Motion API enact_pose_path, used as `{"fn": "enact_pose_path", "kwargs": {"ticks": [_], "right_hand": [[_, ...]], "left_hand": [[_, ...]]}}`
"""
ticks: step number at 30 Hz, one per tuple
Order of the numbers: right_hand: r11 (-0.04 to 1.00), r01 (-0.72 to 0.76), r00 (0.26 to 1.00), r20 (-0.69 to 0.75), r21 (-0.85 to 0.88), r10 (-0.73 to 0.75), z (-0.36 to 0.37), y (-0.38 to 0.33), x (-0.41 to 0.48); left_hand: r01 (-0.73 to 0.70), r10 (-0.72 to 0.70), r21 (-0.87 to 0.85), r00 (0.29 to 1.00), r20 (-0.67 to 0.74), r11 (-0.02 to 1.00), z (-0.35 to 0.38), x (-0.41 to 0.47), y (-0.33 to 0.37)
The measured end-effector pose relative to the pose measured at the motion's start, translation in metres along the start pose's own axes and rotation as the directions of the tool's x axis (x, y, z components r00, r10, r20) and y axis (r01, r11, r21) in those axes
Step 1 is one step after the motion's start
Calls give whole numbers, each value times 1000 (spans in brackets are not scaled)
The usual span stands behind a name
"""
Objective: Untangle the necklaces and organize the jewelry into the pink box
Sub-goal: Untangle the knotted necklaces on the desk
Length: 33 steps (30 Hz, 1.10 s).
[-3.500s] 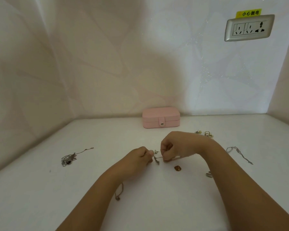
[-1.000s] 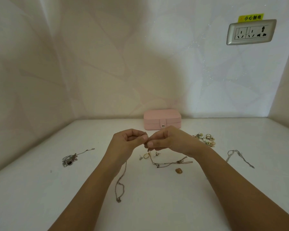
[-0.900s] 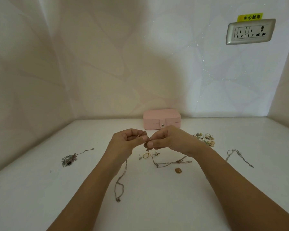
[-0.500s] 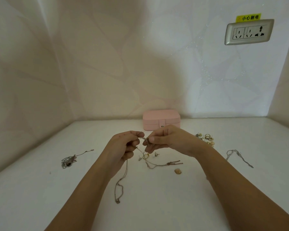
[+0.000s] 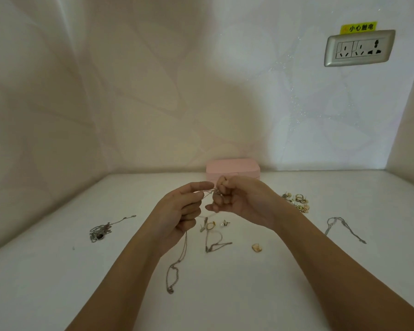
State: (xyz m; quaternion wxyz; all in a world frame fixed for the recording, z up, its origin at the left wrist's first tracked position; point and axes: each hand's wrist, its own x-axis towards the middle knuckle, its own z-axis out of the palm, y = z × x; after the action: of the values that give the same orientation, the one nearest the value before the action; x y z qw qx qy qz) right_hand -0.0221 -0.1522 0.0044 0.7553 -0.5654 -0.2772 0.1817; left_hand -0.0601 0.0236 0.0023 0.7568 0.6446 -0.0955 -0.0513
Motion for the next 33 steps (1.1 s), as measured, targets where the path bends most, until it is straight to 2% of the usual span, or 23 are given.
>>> {"fn": "enact_pose_path", "kwargs": {"ticks": [2, 4, 6, 9, 15, 21, 24, 29, 33], "right_hand": [[998, -24, 1000, 0, 50, 24, 3, 0, 0], [997, -48, 999, -18, 64, 49, 3, -3, -2], [997, -70, 996, -58, 17, 71, -1, -7, -4], [996, -74, 995, -77, -53, 70, -1, -11, -6], [993, -65, 990, -129, -97, 53, 0, -13, -9], [984, -19, 999, -31, -179, 14, 0, -10, -11], [988, 6, 1000, 14, -156, -4, 2, -7, -9], [995, 16, 1000, -8, -101, -17, -2, -7, -6], [969, 46, 994, -84, -244, -69, -8, -14, -9]], "left_hand": [[-18, 19, -30, 1000, 11, 999, 0, 0, 1], [-54, 55, 42, 998, -25, 998, 0, 0, 0], [-80, 95, 131, 990, -108, 988, 1, 2, -2], [-73, 88, 95, 982, -167, 993, 1, 3, -1], [-13, 17, 111, 999, -32, 994, 2, 0, 2], [126, -131, 46, 985, 111, 991, 1, -2, 7], [171, -170, 8, 971, 166, 985, 1, -3, 3], [211, -205, -14, 960, 191, 977, -1, -1, 4], [205, -209, 50, 970, 124, 978, -1, 0, 9]]}}
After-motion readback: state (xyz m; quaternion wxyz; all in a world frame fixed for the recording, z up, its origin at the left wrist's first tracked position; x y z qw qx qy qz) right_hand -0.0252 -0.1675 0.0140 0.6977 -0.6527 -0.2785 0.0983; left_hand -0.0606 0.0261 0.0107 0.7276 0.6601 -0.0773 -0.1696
